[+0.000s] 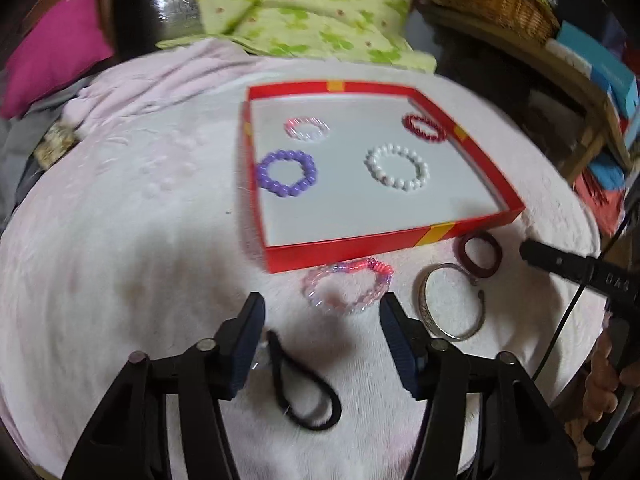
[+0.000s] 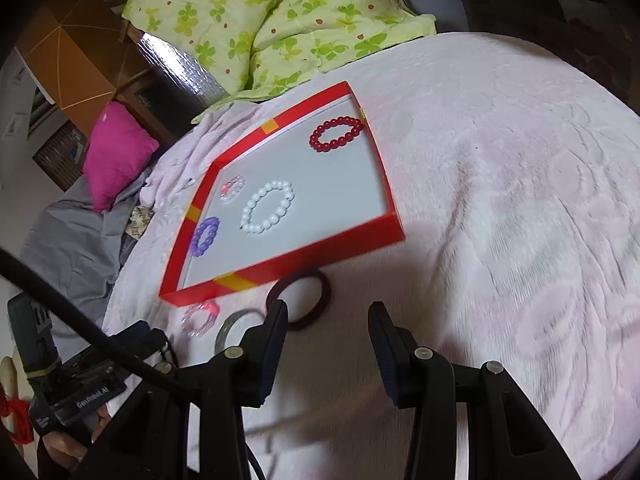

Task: Organize jewelry
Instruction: 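Withdraw both tools from the tray toward the remaining bracelets, then grasp the pink crystal bracelet with the left tool while the right tool grasps the maroon bangle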

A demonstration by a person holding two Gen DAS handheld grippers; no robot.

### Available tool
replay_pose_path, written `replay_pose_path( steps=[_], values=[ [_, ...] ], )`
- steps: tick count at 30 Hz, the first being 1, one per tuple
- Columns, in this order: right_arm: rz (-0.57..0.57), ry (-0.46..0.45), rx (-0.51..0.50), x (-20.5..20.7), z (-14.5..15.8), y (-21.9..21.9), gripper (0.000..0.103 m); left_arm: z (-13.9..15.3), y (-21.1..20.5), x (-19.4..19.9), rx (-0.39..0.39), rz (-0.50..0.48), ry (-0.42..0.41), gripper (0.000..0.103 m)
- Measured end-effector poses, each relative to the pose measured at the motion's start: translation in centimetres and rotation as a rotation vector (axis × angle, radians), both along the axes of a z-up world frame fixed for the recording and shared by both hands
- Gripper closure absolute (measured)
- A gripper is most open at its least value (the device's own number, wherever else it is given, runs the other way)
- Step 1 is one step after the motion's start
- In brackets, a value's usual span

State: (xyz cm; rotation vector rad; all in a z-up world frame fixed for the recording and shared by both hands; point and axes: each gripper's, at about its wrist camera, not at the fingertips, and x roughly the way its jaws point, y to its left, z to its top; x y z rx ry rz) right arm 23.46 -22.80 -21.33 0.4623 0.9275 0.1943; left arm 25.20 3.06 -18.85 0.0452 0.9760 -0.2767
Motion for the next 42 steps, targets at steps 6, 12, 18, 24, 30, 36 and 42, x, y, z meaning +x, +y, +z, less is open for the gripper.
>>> replay_pose_path(
  steps=[6,12,18,24,30,36,42],
  values=[
    [0.043,0.018,-0.033,2.1,-1.1,1.5,0.057,-2.0,-1.0,2.0,0.028,-0.029,0.063,0.068],
    [0.066,0.002,-0.222,2.5,-1.4,3.1,0.088,-2.4,-0.8,1.9,0.004,-0.042,0.074,0.095],
    [0.026,0.010,-0.177,0.6,-1.6,0.3,0.095,-1.8,-1.0,0.0,-0.010,-0.066,0.055,0.095],
    [-0.013,0.008,-0.113,-2.6,-0.9,-2.2,0.095,0.1,-1.2,-2.5,-0.027,-0.088,0.016,0.095],
    [-0.019,-0.035,-0.039,-4.8,0.6,-3.3,0.095,2.8,-1.3,-4.8,-0.047,-0.112,-0.039,0.095],
    [-0.024,-0.063,0.014,-6.0,1.9,-3.7,0.095,5.0,-0.9,-6.2,-0.062,-0.120,-0.088,0.095],
    [-0.022,-0.082,0.040,-6.1,2.6,-3.5,0.095,6.8,-0.5,-6.5,-0.071,-0.120,-0.129,0.095]
  ],
)
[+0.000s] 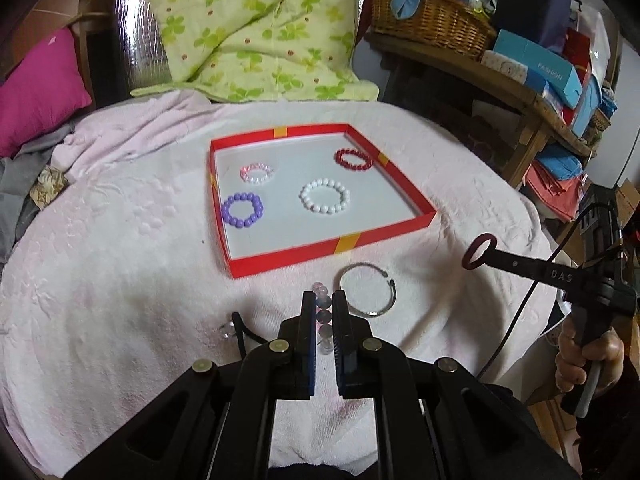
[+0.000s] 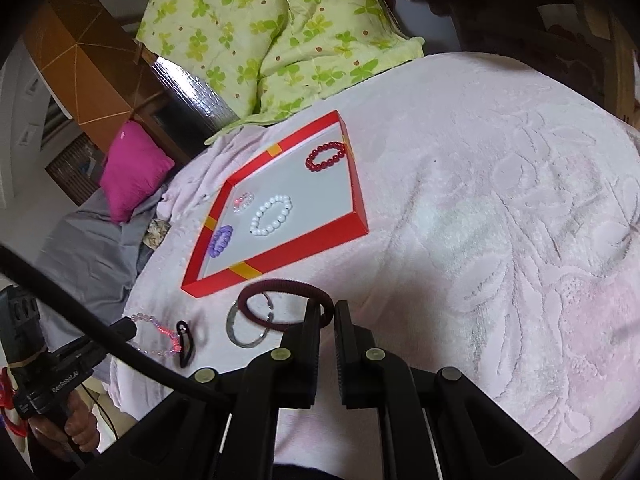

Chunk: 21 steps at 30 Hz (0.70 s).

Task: Organize jewelry
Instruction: 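Grasp the pink crystal bracelet with the left tool while the right tool grasps the maroon bangle, then carry the crystal bracelet into the tray and release while the right tool drops the maroon bangle there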

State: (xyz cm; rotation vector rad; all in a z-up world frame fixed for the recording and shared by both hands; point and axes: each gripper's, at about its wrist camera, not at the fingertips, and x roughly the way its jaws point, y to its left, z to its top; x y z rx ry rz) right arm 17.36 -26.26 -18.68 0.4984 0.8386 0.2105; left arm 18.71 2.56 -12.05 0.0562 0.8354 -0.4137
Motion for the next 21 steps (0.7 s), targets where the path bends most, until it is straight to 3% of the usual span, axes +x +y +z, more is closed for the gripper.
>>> replay_pose_path(
  steps=[9,21],
  values=[
    [0.016,-0.006,0.014,1.2,0.1,0.6,0.095,1.3,-0.1,1.7,0.021,-0.001,-0.028,0.095],
    [0.023,-0.054,0.019,6.1,2.3,2.3,0.095,2.8,-1.9,8.0,0.028,-0.017,-0.063,0.095]
  ],
)
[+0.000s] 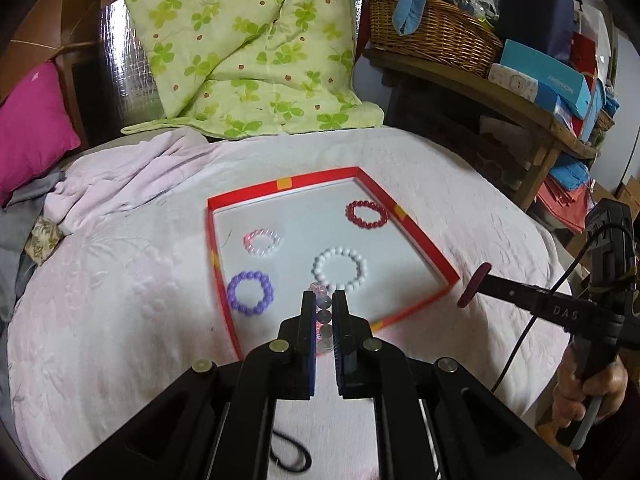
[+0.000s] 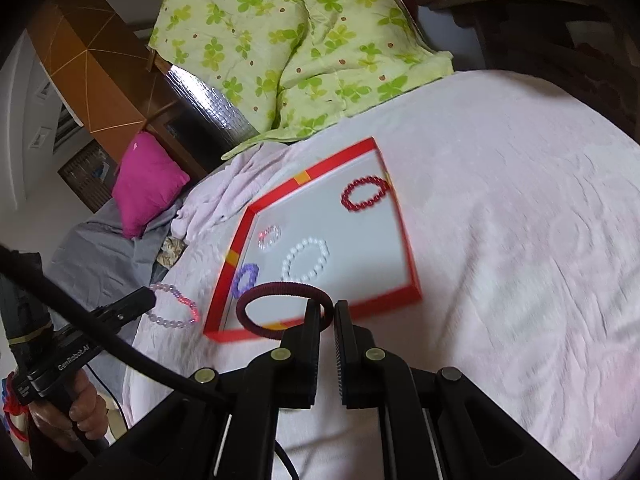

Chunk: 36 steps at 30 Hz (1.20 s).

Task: Organize jewelry
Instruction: 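Carry the crystal bracelet into the tray and release while the right tool drops the maroon bangle there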

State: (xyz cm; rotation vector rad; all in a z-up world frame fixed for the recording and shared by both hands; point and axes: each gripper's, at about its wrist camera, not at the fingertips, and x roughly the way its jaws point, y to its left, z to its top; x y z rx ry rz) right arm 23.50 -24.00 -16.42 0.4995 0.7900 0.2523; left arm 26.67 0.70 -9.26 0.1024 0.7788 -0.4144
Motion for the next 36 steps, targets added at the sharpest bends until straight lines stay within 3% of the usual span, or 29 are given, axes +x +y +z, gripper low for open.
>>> replay_pose_path(
  steps=[12,36],
  values=[
    [-0.011,0.031,-0.063,5.0,-1.3,2.0,0.095,-2.5,-1.9,3.7,-0.008,0.008,0.049,0.095],
    [-0.043,0.085,-0.079,6.2,-3.8,1.4,0.092,-5.7,-2.8,4.9,0.031,0.002,0.108,0.095]
  ],
)
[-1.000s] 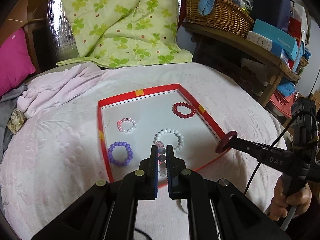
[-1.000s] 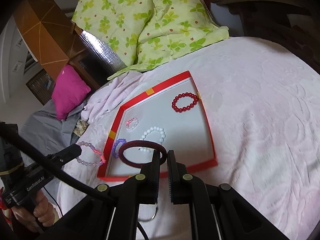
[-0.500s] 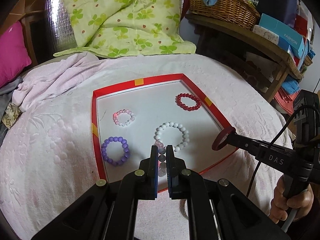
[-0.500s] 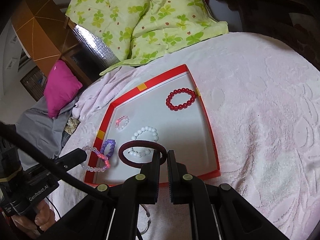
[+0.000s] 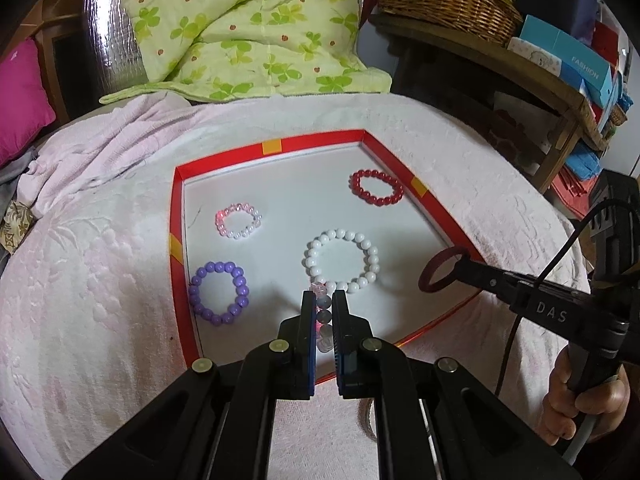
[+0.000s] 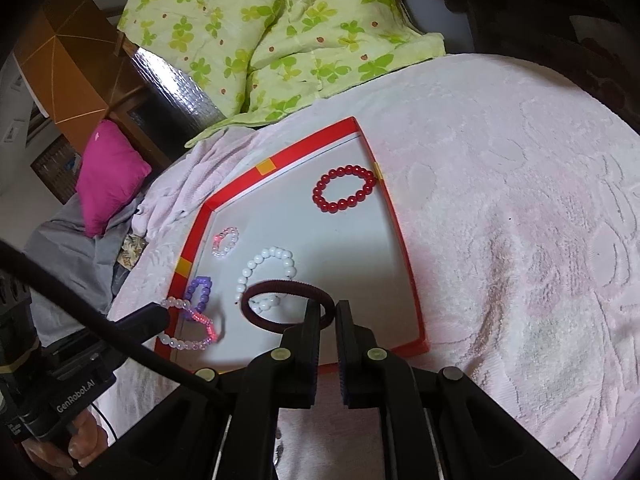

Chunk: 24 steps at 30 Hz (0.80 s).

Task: Organize jewelry
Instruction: 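Carry the crystal bracelet into the tray and release while the right tool drops the maroon bangle there, then lift both open tools away from the tray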

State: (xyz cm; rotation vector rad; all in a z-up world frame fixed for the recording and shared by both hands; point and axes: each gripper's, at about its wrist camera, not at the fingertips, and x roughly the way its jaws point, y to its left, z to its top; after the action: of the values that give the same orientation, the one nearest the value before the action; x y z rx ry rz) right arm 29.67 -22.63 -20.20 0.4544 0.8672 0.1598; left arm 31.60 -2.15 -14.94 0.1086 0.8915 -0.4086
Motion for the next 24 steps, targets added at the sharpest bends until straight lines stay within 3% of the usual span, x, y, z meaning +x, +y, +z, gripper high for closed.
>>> replay_pose_path(
  steps=[9,11,19,24],
  values=[
    [-0.017,0.001,-0.020,0.0,-0.2,-0.1,0.091,-1.2,-0.8,-0.8,0.109,0.015,-0.027,0.094],
    [-0.020,0.003,-0.010,0.0,-0.3,-0.2,0.081,-1.2,-0.8,-0.9,0.122,0.020,-0.031,0.092],
    [-0.028,-0.012,0.004,-0.8,0.0,-0.4,0.079,-1.1,-0.9,-1.9,0.171,0.034,-0.068,0.073],
    [-0.026,-0.007,0.021,-1.4,0.2,-0.5,0.079,-0.7,-1.1,-2.6,0.188,0.036,-0.088,0.070]
  ],
)
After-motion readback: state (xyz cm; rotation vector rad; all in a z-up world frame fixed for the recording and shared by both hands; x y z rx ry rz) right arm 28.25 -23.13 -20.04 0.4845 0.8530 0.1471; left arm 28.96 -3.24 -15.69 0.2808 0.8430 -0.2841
